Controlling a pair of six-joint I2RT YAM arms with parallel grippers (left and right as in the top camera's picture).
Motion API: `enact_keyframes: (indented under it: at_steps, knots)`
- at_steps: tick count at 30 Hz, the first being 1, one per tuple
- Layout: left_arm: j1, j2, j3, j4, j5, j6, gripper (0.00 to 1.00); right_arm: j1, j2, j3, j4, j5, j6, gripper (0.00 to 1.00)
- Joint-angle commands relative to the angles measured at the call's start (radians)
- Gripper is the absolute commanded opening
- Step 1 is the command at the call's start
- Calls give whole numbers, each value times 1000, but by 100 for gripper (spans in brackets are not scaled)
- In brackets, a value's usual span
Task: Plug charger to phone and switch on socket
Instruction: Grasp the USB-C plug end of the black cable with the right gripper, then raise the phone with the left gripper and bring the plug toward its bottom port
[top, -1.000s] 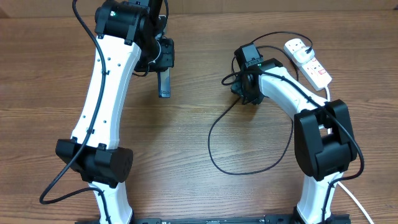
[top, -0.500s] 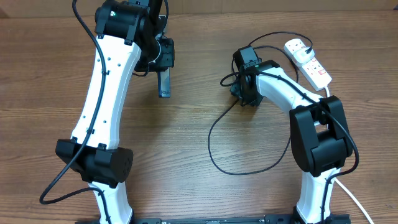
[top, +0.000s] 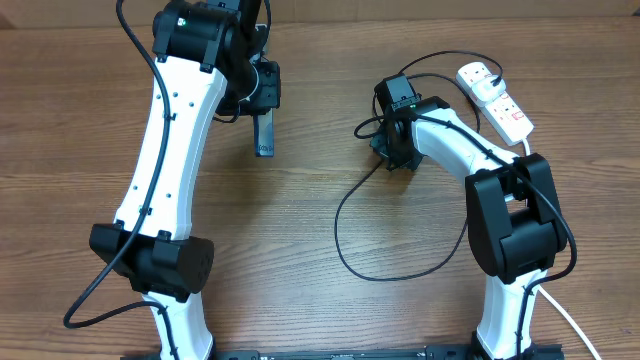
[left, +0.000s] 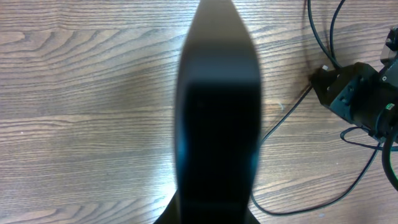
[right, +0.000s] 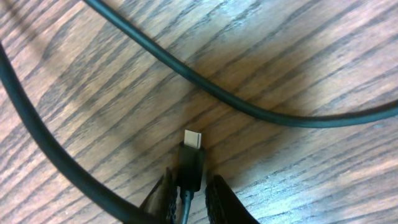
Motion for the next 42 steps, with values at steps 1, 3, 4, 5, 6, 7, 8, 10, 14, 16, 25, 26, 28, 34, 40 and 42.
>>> enact_keyframes:
  at_steps: [1, 3, 4, 5, 6, 7, 8, 10, 14, 16, 25, 26, 28, 34, 40, 42]
  knots:
    - [-7, -2, 0, 4, -10, -10, 4, -5, 17, 11, 5, 7, -1, 15]
    - [-7, -2, 0, 4, -10, -10, 4, -5, 17, 11, 6, 7, -1, 13]
    - [-7, -2, 0, 4, -10, -10, 4, -5, 17, 11, 8, 4, -1, 12]
    - [-7, -2, 0, 4, -10, -10, 4, -5, 17, 11, 9, 0, -2, 9]
    - [-7, -2, 0, 4, -10, -10, 4, -5, 17, 11, 9, 0, -2, 8]
    - [-7, -2, 0, 4, -10, -10, 4, -5, 17, 12, 9, -4, -3, 6]
    - [-7, -2, 0, 4, -10, -10, 4, -5, 17, 12, 10, -11, -9, 6]
    - [-7, -2, 0, 4, -10, -10, 4, -5, 17, 12, 21, -45, -34, 4]
    - [-7, -2, 0, 4, -4, -10, 4, -5, 11, 16, 31, -112, -61, 4]
    - [-7, -2, 0, 5, 30, -9, 4, -11, -3, 22, 23, -141, -69, 4]
    - [38, -2, 0, 117, 664, 104, 4, -96, -277, 34, -82, -770, -412, 4]
    - [50, -2, 0, 132, 722, 103, 4, -100, -298, 34, -98, -841, -451, 4]
    - [88, -2, 0, 174, 881, 103, 4, -101, -339, 34, -157, -960, -531, 4]
    - [164, -2, 0, 238, 1041, 25, 4, -98, -356, 33, -272, -1274, -772, 4]
    - [187, -2, 0, 269, 1118, 5, 4, -90, -356, 33, -315, -1363, -822, 4]
    - [187, -2, 0, 295, 1132, -15, 4, -77, -356, 33, -313, -1412, -826, 4]
